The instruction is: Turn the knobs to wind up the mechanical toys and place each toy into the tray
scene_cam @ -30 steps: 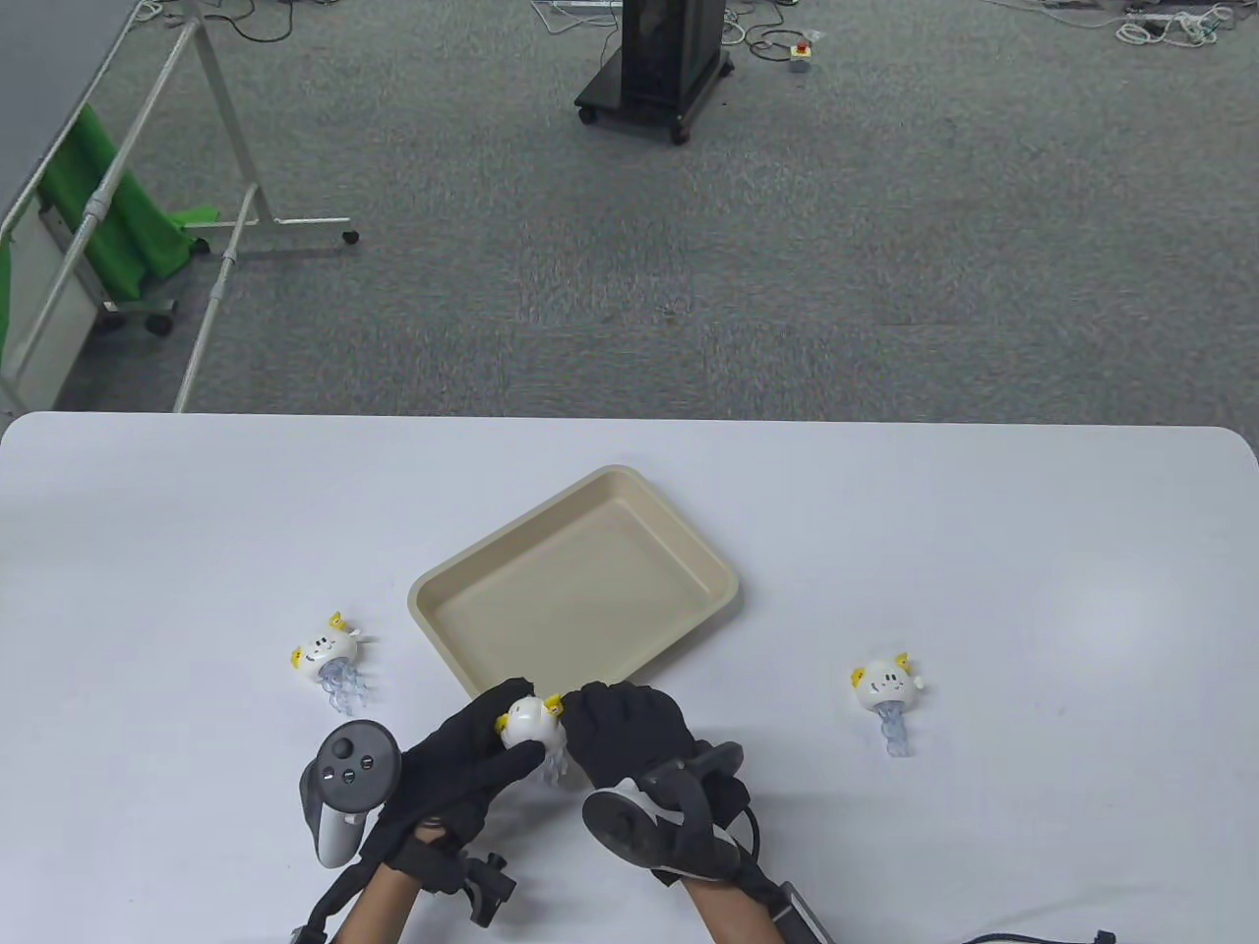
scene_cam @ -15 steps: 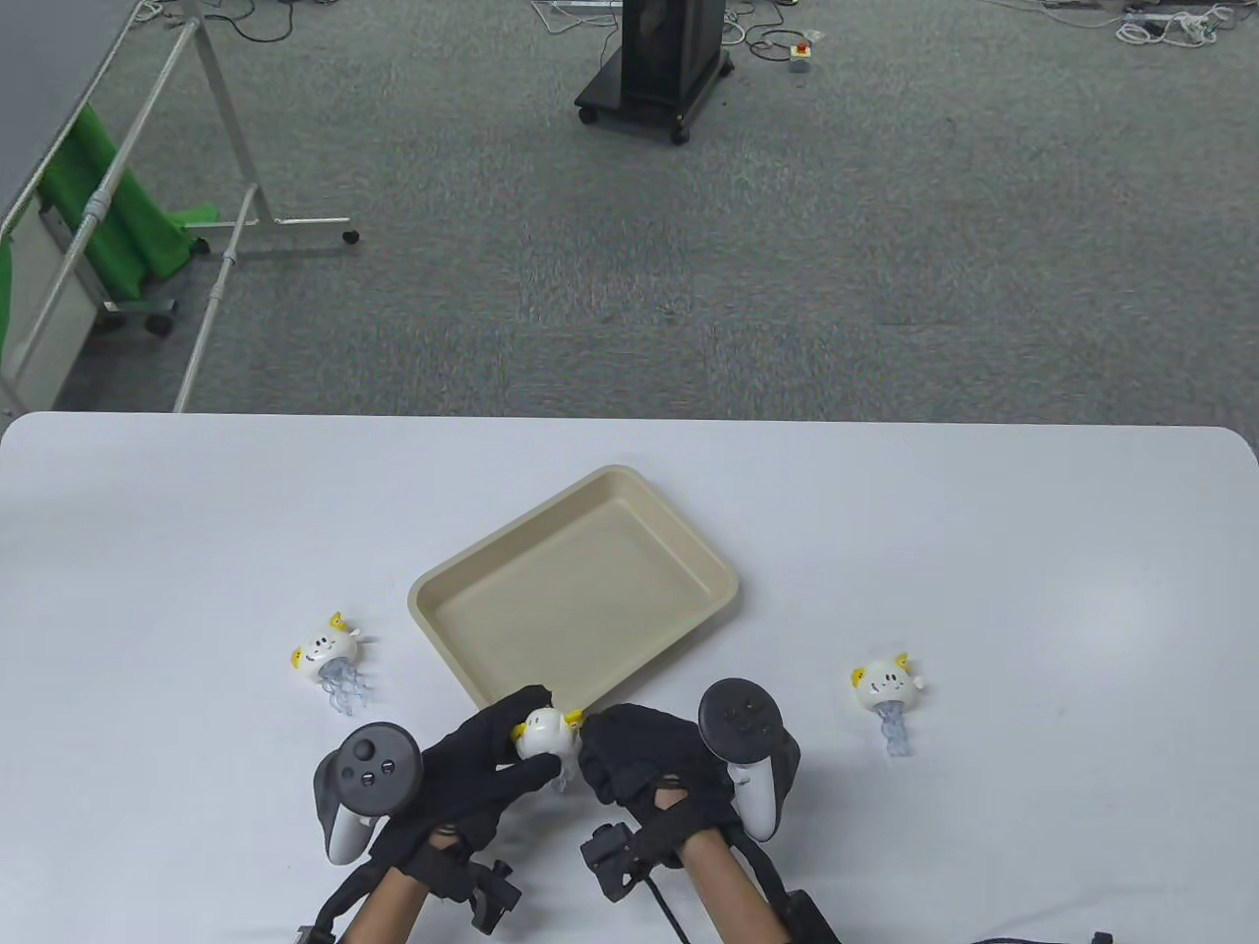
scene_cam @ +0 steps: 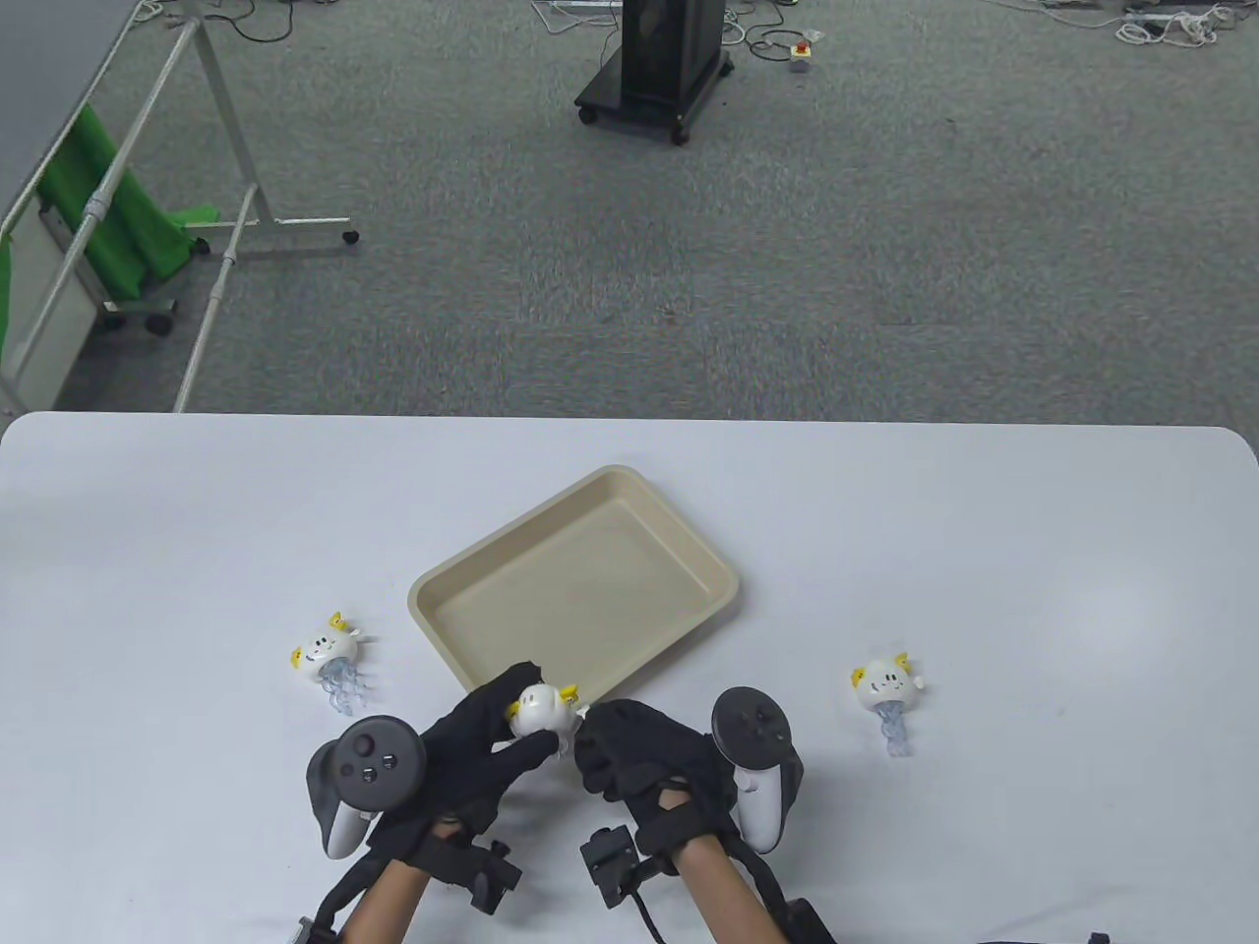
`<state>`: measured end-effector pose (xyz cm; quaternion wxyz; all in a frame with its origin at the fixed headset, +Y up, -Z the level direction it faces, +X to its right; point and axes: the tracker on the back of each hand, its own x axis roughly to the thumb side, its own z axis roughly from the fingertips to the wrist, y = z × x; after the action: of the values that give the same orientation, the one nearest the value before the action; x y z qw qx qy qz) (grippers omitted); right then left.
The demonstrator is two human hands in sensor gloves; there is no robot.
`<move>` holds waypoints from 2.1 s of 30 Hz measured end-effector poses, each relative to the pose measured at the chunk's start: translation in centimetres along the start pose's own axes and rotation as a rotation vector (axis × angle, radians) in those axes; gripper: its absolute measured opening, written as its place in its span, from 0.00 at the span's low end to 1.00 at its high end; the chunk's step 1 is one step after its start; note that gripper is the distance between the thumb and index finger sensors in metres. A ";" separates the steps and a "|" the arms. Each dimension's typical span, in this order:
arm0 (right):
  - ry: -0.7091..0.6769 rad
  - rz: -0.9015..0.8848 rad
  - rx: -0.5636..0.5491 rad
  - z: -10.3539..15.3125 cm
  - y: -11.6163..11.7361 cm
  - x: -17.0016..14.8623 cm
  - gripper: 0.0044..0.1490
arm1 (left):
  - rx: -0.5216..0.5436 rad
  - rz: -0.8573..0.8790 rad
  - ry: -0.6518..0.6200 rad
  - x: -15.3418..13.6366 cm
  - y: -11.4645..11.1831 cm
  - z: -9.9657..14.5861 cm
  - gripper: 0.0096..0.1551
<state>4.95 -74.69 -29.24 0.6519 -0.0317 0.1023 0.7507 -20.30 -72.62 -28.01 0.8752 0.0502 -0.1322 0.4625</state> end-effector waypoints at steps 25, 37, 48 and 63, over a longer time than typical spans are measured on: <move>-0.019 0.034 -0.011 -0.2 -0.8 -0.2 0.34 | -0.170 -0.572 0.456 -2.3 -2.5 -9.7 0.46; -0.022 0.022 -0.010 -0.3 -1.0 -0.2 0.34 | -0.283 -0.621 0.544 -3.3 -5.4 -11.2 0.49; -0.023 0.030 -0.015 -0.3 -1.1 -0.2 0.34 | -0.031 -0.741 0.383 -1.9 0.3 -10.3 0.51; -0.019 0.043 -0.002 -0.3 -0.7 -0.3 0.34 | 0.191 -0.700 0.584 -10.1 11.0 -6.3 0.56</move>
<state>5.70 -74.92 -29.54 0.6367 -0.0230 0.0959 0.7648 -33.61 -73.06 -37.22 0.9707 0.0400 0.1880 0.1440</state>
